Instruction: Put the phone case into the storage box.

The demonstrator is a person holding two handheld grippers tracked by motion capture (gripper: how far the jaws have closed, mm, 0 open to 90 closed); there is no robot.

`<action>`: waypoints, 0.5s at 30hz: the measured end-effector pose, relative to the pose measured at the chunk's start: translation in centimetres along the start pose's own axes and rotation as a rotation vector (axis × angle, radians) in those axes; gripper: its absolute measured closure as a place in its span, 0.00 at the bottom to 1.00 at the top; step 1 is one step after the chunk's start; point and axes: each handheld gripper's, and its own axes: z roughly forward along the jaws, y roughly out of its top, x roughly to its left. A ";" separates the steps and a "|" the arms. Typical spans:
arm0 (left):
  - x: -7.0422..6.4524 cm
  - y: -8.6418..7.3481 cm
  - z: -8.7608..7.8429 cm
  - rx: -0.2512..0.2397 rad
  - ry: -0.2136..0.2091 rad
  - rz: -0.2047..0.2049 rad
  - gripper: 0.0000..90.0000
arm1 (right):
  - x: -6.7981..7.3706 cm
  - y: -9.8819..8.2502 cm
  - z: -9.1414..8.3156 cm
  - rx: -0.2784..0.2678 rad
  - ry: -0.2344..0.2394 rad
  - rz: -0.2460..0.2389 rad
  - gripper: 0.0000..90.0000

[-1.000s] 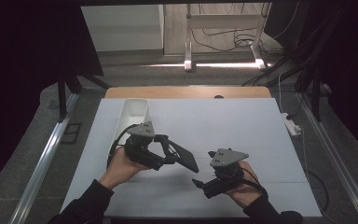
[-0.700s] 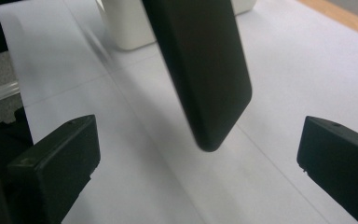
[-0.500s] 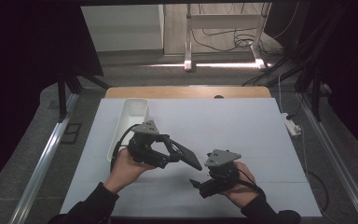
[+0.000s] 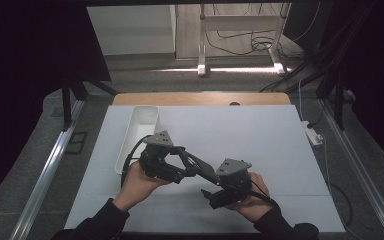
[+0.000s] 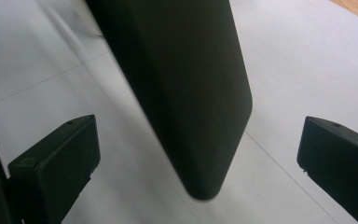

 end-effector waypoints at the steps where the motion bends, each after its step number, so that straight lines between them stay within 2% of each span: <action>1: -0.1 0.0 0.0 -0.001 -0.002 0.000 0.16 | 0.0 0.0 0.1 0.005 -0.007 0.000 0.00; 5: -0.3 0.1 0.1 -0.002 -0.011 -0.003 0.16 | 0.0 0.1 0.3 0.009 -0.017 -0.001 0.01; 10: -0.6 0.2 0.2 -0.002 -0.020 0.000 0.16 | 0.0 0.1 0.5 0.008 -0.049 -0.025 0.09; 13: -0.8 0.4 0.2 0.000 -0.019 -0.001 0.16 | 0.2 0.1 0.4 0.006 -0.070 -0.046 0.20; 14: -0.8 0.4 0.2 0.000 -0.019 -0.001 0.16 | 0.2 0.1 0.4 0.006 -0.070 -0.046 0.20; 15: -0.9 0.4 0.3 -0.001 -0.015 0.000 0.16 | 0.4 0.1 0.3 -0.001 -0.094 -0.058 0.27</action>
